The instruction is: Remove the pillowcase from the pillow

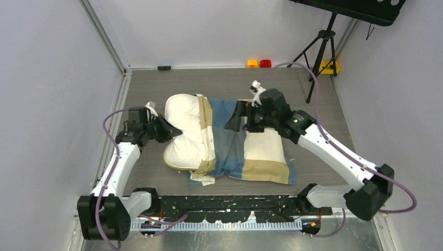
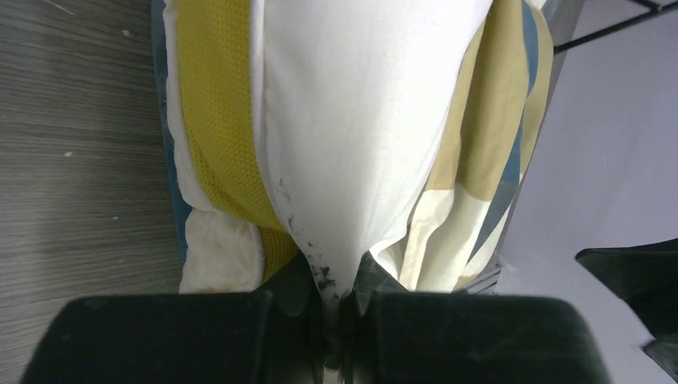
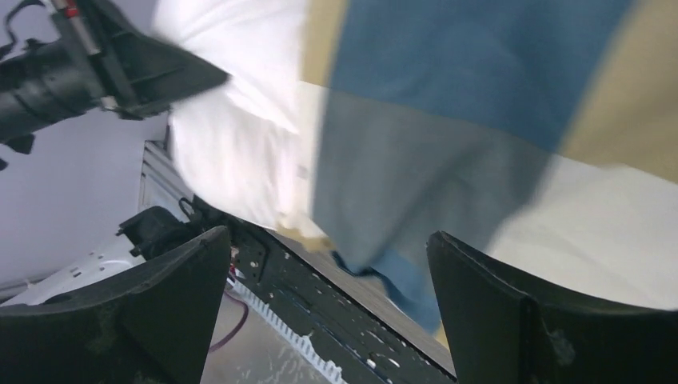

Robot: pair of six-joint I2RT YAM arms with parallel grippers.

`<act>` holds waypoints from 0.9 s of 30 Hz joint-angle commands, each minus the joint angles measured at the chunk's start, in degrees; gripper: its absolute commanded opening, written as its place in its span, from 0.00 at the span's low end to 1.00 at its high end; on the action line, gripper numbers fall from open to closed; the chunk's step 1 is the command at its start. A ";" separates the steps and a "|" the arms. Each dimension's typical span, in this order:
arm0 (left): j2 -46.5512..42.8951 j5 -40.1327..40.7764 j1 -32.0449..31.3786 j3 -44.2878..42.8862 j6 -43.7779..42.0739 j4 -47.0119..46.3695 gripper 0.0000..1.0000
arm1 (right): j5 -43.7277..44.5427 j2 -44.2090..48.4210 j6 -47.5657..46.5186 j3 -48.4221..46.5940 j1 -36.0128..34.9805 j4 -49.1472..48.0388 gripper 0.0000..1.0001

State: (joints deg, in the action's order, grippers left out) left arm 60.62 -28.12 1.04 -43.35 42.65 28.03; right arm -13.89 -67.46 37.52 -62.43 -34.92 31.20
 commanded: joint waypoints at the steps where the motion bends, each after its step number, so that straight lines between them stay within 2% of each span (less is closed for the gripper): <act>1: -3.29 3.13 -3.55 -3.56 0.99 -4.46 0.00 | 8.96 -5.92 -2.03 -10.94 -5.20 0.51 0.97; 4: -4.57 12.49 -1.62 -6.26 -0.54 0.95 0.00 | 17.11 -4.30 -1.21 -10.05 -4.41 2.11 0.97; 7: -3.54 14.21 6.34 -7.61 -1.32 2.24 0.00 | 19.77 0.58 0.32 -5.54 -1.87 3.70 0.97; 10: 1.39 13.13 15.53 -10.67 -1.27 5.53 0.00 | 18.52 4.17 0.36 -0.36 1.16 7.56 0.97; 12: 3.72 12.35 18.60 -12.05 -0.87 5.89 0.00 | 17.68 6.44 -0.29 3.07 2.35 9.99 0.97; 17: 3.94 13.57 19.79 -10.07 0.48 1.41 0.00 | 13.60 12.95 -0.04 12.97 2.64 11.98 0.98; 22: 2.40 12.85 19.71 -7.47 0.35 -1.92 0.00 | 4.41 21.42 6.39 27.75 2.58 0.92 0.96; 25: 2.68 12.73 19.72 -7.88 -0.30 -1.65 0.00 | 3.23 24.28 6.91 33.93 2.61 -8.83 0.90; 27: 3.31 11.67 19.79 -8.61 -0.81 -1.17 0.00 | 3.18 23.01 5.53 35.90 2.60 -14.84 0.87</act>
State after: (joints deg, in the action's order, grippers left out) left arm 65.25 -14.72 20.75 -50.43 41.76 32.69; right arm -7.62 -44.58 42.24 -28.80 -32.36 33.21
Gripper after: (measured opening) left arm 0.060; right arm 0.888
